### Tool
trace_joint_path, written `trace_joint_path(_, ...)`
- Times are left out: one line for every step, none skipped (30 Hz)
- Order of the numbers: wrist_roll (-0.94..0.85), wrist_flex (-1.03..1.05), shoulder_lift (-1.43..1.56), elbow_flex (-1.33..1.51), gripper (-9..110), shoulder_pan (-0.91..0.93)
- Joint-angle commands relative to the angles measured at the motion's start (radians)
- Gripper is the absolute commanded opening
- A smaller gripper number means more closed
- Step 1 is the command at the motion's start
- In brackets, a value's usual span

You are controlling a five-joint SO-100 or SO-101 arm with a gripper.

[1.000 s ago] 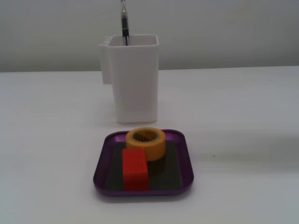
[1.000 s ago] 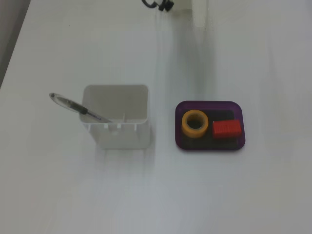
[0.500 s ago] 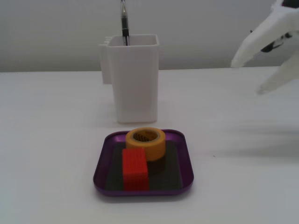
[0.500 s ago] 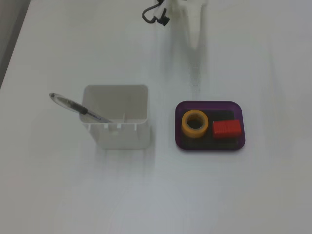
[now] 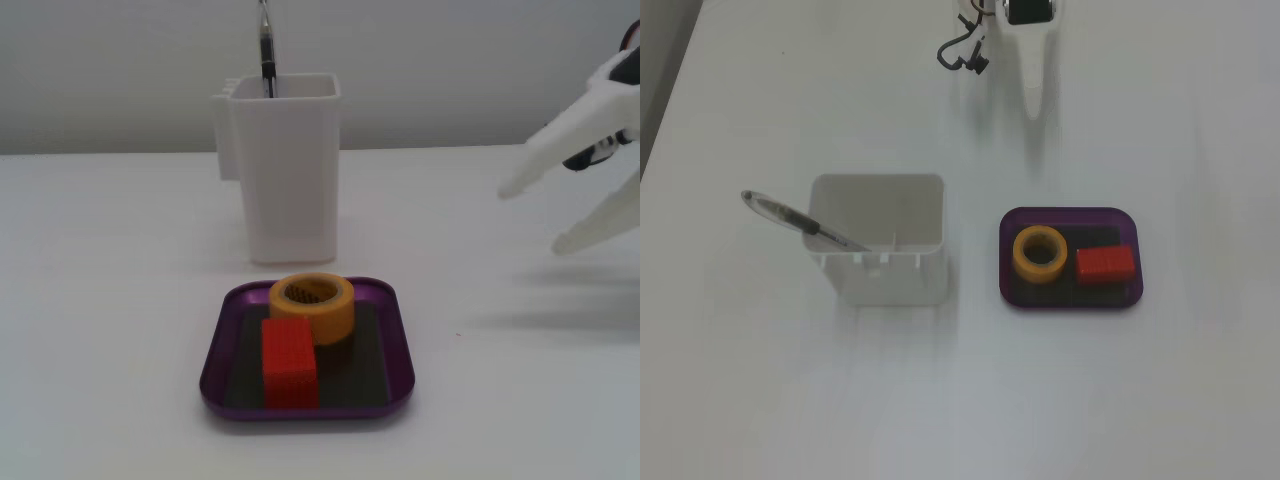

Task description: Grab up the yellow tape and put it in the box.

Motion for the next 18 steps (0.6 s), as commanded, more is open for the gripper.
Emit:
trace_joint_path(0.044, 0.057, 0.083, 0.026, 17, 0.003)
trace_joint_path(0.043, 0.064, 0.087, 0.025, 17, 0.003)
trace_joint_path(0.043, 0.072, 0.087, 0.025, 17, 0.003)
trace_joint_path(0.043, 0.084, 0.087, 0.021, 17, 0.003)
trace_joint_path(0.043, 0.100, 0.087, 0.020, 16, 0.003)
trace_joint_path(0.043, 0.110, 0.087, 0.017, 13, 0.003)
trace_joint_path(0.044, 0.118, 0.087, 0.017, 9, 0.003)
trace_joint_path(0.044, 0.120, 0.087, 0.017, 2, 0.003)
trace_joint_path(0.044, 0.120, 0.087, 0.017, -2, 0.003)
trace_joint_path(0.044, 0.120, 0.087, 0.017, 0, 0.002)
trace_joint_path(0.048, 0.120, 0.087, 0.020, 3, 0.002)
trace_joint_path(0.049, 0.120, 0.087, 0.023, 4, 0.000)
trace_joint_path(0.051, 0.120, 0.087, 0.023, 5, 0.000)
trace_joint_path(0.049, 0.117, 0.089, 0.023, 5, 0.000)
trace_joint_path(0.043, 0.107, 0.089, 0.023, 5, -0.002)
trace_joint_path(0.041, 0.106, 0.089, 0.023, 5, -0.003)
trace_joint_path(0.041, 0.106, 0.089, 0.023, 5, -0.003)
trace_joint_path(0.046, 0.104, 0.089, 0.023, 5, -0.002)
